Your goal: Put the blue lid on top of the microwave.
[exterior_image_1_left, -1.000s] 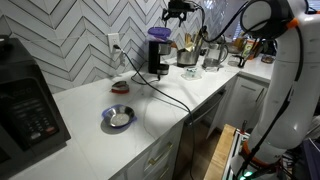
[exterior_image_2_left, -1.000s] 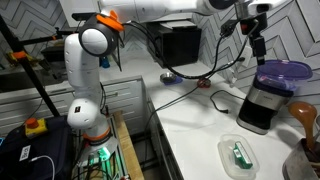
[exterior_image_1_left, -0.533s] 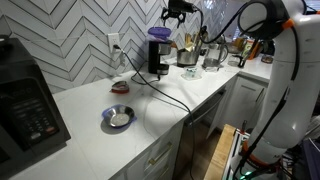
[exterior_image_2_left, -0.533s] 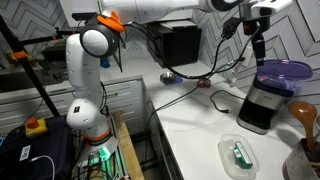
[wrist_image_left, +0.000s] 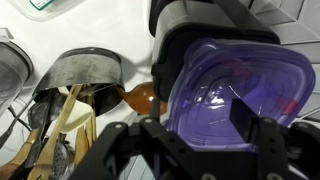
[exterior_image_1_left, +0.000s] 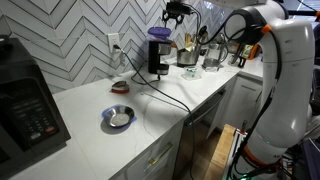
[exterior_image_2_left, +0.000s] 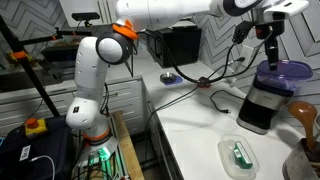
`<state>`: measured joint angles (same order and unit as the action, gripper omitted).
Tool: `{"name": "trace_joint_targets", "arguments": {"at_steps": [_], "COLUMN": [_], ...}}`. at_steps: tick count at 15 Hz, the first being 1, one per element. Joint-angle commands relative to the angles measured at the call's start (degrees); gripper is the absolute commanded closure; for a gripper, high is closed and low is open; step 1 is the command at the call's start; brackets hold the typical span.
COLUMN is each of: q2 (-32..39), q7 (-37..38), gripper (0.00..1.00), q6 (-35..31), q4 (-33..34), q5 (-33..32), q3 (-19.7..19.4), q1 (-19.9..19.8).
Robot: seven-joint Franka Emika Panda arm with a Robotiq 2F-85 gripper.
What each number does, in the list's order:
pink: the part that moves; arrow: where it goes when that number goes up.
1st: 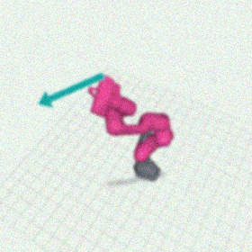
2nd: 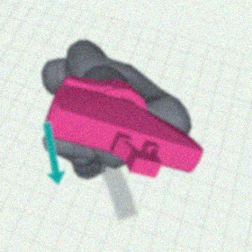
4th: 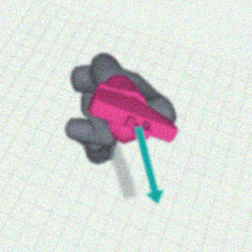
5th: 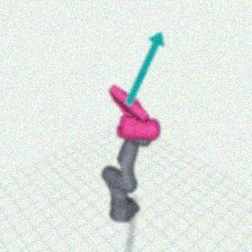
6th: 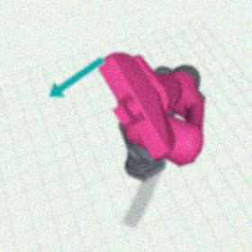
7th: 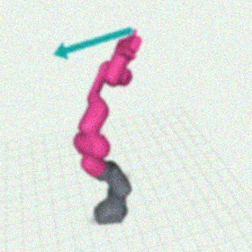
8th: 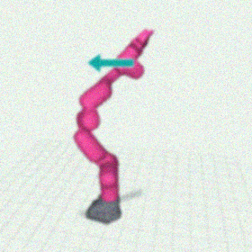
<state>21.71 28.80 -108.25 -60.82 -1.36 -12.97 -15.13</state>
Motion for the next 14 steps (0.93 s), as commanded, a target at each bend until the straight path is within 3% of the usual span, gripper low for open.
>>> {"name": "trace_joint_targets", "arguments": {"at_steps": [1, 5, 8, 11, 14], "q2": [5.3, 8.1, 9.5, 10.8, 12.2], "q7": [1.8, 2.6, 2.7, 2.9, 4.1], "gripper": [0.58, 0.62, 0.49, 0.44, 0.52], "q6": [3.1, 6.0, 8.3, 9.1, 9.3], "q4": [7.0, 10.8, 13.0, 14.8, 16.6], "q5": [-1.3, -1.8, -1.6, -0.9, -0.6], "q3": [-0.6, -1.1, -1.6, -1.8, -1.9], "q1": [0.1, -0.3, -0.5, -0.8, -0.9]}}
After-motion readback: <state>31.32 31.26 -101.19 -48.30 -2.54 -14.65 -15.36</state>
